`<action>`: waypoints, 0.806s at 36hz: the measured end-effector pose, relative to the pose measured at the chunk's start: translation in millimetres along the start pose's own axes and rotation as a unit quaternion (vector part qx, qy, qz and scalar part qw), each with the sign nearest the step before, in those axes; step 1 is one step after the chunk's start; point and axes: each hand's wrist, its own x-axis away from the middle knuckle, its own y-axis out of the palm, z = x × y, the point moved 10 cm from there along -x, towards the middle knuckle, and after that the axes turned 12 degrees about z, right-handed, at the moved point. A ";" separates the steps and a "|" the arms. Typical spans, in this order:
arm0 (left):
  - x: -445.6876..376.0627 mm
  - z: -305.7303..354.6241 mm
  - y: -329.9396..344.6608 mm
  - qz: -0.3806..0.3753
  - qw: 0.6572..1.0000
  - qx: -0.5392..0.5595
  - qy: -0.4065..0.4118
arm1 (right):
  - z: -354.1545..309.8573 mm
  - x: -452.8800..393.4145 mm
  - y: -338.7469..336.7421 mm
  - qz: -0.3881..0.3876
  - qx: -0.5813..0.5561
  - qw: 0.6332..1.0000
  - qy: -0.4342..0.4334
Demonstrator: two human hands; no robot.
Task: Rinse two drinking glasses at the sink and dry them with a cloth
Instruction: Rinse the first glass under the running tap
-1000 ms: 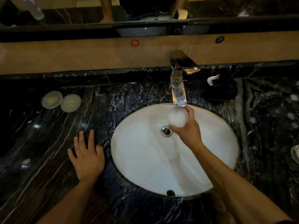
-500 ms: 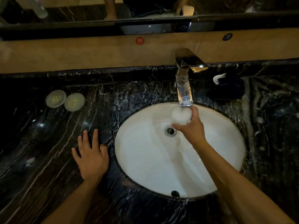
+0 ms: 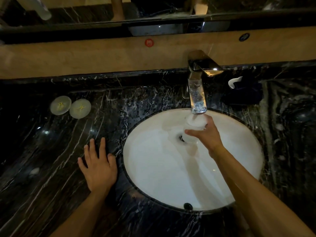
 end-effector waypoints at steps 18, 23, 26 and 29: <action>-0.3 -0.2 -1.0 0.004 1.000 -0.008 -0.003 | 71.7 73.7 33.5 -0.226 -0.101 0.871 0.425; 1.1 1.2 -2.4 0.012 1.000 -0.003 0.002 | 73.2 68.0 38.3 -0.222 -0.162 0.856 0.437; 0.3 0.7 -1.6 0.010 1.000 -0.005 0.000 | 67.5 53.4 32.9 -0.197 -0.126 0.900 0.367; 0.2 0.4 -0.7 0.009 1.000 -0.007 -0.001 | 50.1 35.2 28.8 -0.160 -0.055 0.959 0.227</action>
